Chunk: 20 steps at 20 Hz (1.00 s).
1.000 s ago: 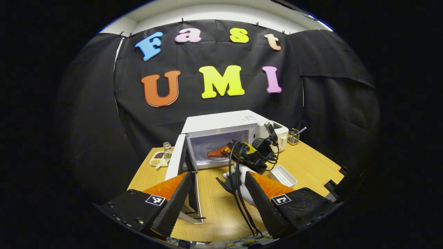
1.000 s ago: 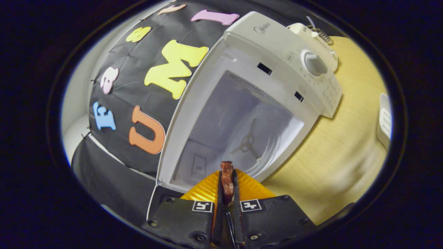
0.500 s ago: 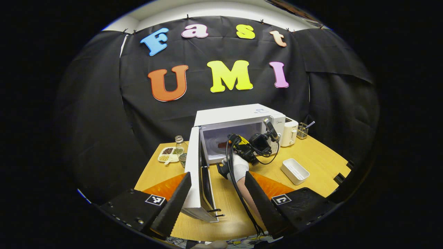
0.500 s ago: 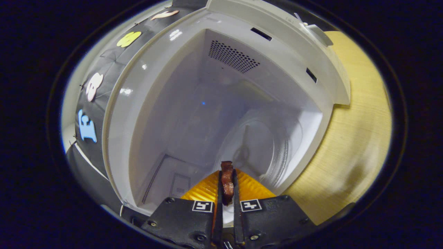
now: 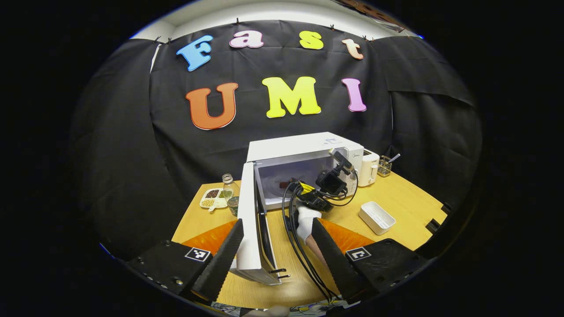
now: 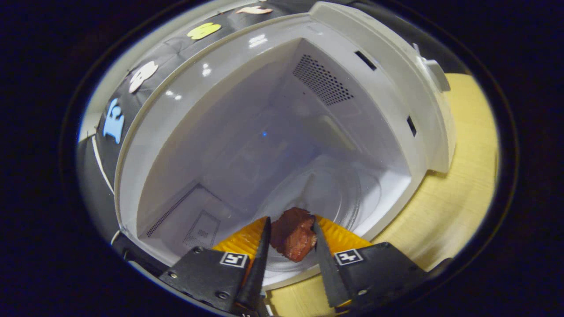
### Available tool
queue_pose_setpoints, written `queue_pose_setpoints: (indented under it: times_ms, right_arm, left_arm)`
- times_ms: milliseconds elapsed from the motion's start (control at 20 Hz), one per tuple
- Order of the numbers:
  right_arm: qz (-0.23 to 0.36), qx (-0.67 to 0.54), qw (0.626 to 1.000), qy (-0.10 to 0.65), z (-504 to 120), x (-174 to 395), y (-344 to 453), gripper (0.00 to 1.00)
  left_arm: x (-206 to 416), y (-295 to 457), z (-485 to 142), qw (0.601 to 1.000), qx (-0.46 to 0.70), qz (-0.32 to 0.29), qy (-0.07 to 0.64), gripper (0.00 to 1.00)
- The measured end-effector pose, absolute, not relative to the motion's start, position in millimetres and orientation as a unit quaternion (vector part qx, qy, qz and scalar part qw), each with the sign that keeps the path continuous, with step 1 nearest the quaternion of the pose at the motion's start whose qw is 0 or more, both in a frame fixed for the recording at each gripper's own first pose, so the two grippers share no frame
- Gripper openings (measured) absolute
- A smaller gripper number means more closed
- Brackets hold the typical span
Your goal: Open the microwave oven with the left hand, put the food in, and close the microwave oven.
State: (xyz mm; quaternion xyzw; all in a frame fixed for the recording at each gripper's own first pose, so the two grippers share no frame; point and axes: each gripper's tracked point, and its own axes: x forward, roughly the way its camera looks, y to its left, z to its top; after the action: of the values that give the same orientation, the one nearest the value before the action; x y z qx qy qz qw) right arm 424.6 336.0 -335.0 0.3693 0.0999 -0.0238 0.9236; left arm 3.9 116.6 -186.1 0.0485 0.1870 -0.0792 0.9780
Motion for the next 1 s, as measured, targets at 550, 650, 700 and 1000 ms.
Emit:
queue_pose_setpoints:
  times_ms: [550, 650, 700, 1000]
  right_arm:
    - [-0.008, 0.184, 0.975, 0.124, -347, 418, 318, 1.00]
    - [-0.013, 0.178, 0.976, 0.128, -348, 414, 317, 1.00]
    - [-0.016, 0.156, 0.980, 0.127, -347, 414, 316, 1.00]
    - [0.002, 0.088, 0.987, 0.131, -347, 415, 326, 1.00]
  left_arm:
    - [9, 104, -184, 0.979, 0.050, -0.086, 0.178, 0.95]
    - [10, 101, -183, 0.979, 0.050, -0.087, 0.177, 0.96]
    - [10, 102, -183, 0.979, 0.050, -0.086, 0.176, 0.96]
    - [10, 104, -181, 0.980, 0.043, -0.082, 0.175, 0.96]
